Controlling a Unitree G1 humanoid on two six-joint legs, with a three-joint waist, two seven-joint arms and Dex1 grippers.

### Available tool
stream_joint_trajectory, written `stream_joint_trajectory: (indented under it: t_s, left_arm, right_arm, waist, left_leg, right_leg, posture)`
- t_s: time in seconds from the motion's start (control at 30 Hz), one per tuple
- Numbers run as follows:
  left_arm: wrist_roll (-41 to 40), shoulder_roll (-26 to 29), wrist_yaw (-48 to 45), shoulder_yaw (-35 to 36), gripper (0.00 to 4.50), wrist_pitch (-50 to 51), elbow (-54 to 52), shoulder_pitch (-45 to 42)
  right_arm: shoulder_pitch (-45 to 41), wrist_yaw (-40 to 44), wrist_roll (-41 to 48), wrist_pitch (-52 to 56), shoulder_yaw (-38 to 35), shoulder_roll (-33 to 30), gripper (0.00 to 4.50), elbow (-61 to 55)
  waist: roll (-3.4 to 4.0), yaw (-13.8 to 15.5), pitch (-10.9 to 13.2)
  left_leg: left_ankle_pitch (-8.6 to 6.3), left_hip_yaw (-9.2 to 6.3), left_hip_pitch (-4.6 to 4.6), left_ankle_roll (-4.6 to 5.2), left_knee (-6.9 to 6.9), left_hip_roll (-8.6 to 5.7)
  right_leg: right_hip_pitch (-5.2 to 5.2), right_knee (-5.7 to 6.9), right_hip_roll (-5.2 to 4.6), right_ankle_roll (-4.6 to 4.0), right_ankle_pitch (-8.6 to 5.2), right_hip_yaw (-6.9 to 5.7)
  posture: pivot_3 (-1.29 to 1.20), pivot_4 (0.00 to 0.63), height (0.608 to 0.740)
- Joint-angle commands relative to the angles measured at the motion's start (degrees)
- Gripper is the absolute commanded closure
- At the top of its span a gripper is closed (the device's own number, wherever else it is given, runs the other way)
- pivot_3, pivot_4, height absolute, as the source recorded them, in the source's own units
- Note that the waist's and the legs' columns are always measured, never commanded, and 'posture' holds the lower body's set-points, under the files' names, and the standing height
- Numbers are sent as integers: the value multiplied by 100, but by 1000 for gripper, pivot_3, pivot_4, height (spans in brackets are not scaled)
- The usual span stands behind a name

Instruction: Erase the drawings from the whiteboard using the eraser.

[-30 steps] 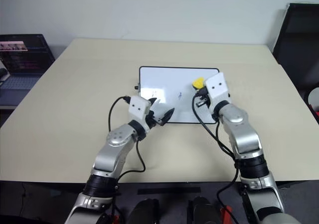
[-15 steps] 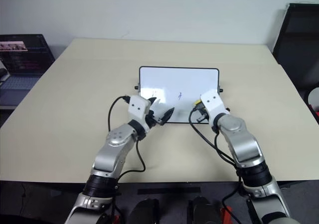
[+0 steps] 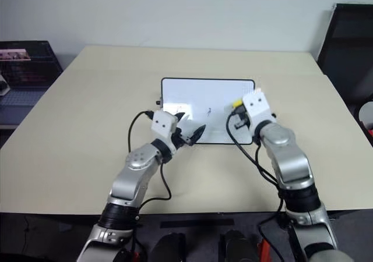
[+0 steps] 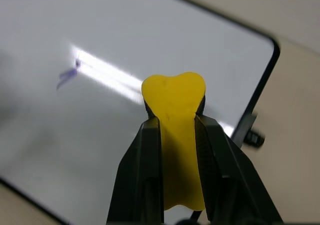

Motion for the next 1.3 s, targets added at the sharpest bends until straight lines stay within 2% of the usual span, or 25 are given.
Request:
stream_joint_trajectory:
  t_s: [0.03, 0.4, 0.63, 0.83, 0.97, 1.17, 1.3]
  left_arm:
    - [-52, -9, -15, 15, 0, -82, -150, -91]
    - [-52, -22, 72, 39, 0, 5, -332, -12]
    - [-60, -13, 126, 57, 0, 30, -391, 60]
    - [-87, 23, 126, 81, 0, 78, -463, 137]
    - [-103, 49, 103, 87, 0, 109, -470, 150]
    - [-114, 81, 55, 75, 0, 118, -472, 126]
    - [-136, 182, -29, 59, 0, 161, -626, 262]
  right_arm:
    - [-167, -72, -106, -344, -1, 68, 3838, 245]
    - [-228, -35, -288, 384, 184, 22, 3838, 448]
    - [203, 96, -196, 792, 191, -62, 3838, -89]
    - [853, 263, -175, 1059, 132, -406, 3838, -674]
    - [979, 328, -139, 1087, 33, -575, 3838, -791]
    - [780, 238, -81, 465, -258, -419, 3838, -713]
    - [995, 379, 0, -830, -451, -397, 3838, -555]
  waist:
    - [0, 13, 0]
    - [0, 17, 0]
    - [0, 18, 0]
    - [-1, 18, -1]
    - [-1, 18, -1]
    - [-2, 19, 0]
    - [-2, 15, 0]
  left_leg:
    - [0, 0, -1, 0, -1, 0]
    - [0, -2, -4, 0, 1, 8]
    - [0, -2, -4, 0, 1, 11]
    - [0, -3, -3, 0, 3, 10]
    - [0, -3, -1, 0, 4, 9]
    - [0, -1, -1, 0, 4, 3]
    - [0, -2, -1, 0, 0, -2]
  right_leg:
    - [0, -1, -2, 0, 0, 0]
    - [-3, 2, -4, 0, 0, -2]
    - [-2, 2, -5, 0, 0, -1]
    - [0, 2, -5, 0, 0, -2]
    - [0, 3, -4, 0, 0, -2]
    - [0, 2, -4, 0, 0, -1]
    - [0, 0, -3, 0, 0, -1]
  posture:
    - [0, 150, 740]
    - [0, 150, 740]
    - [0, 150, 740]
    - [0, 150, 740]
    - [0, 150, 740]
    - [0, 150, 740]
    - [0, 150, 740]
